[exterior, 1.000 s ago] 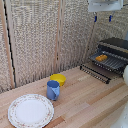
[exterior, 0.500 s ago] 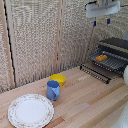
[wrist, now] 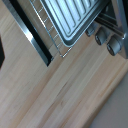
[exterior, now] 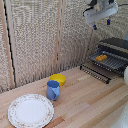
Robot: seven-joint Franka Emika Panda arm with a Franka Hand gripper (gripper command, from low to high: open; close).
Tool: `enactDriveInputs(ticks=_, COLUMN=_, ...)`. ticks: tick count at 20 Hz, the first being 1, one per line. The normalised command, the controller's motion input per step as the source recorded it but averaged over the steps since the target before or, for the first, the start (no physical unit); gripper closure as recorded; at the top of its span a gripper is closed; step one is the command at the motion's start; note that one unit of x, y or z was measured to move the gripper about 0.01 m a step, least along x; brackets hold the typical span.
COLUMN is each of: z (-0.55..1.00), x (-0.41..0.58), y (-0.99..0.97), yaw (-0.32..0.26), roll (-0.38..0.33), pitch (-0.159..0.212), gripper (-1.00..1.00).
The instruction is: Kindly employ your clamp to softly take hold of the bread. Delicately rest it on the oven pan, verifying that it is even on the surface. Using your clamp and attentiveness, smoothly glide the pan into the oven and along the appropriate brackets, securing it in position.
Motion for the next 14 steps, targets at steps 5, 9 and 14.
enactDriveInputs(ticks=5, z=-0.19, x=-0.173, y=0.00, yaw=0.219, roll=-0.357, pitch=0.137, gripper=-1.00)
enactDriveInputs(ticks=9, z=-0.22, x=-0.136, y=0.00, yaw=0.230, roll=-0.351, pitch=0.117, gripper=-1.00)
enactDriveInputs(ticks=14, z=-0.24, x=-0.059, y=0.02, yaw=0.213, roll=-0.352, pitch=0.109, gripper=-1.00)
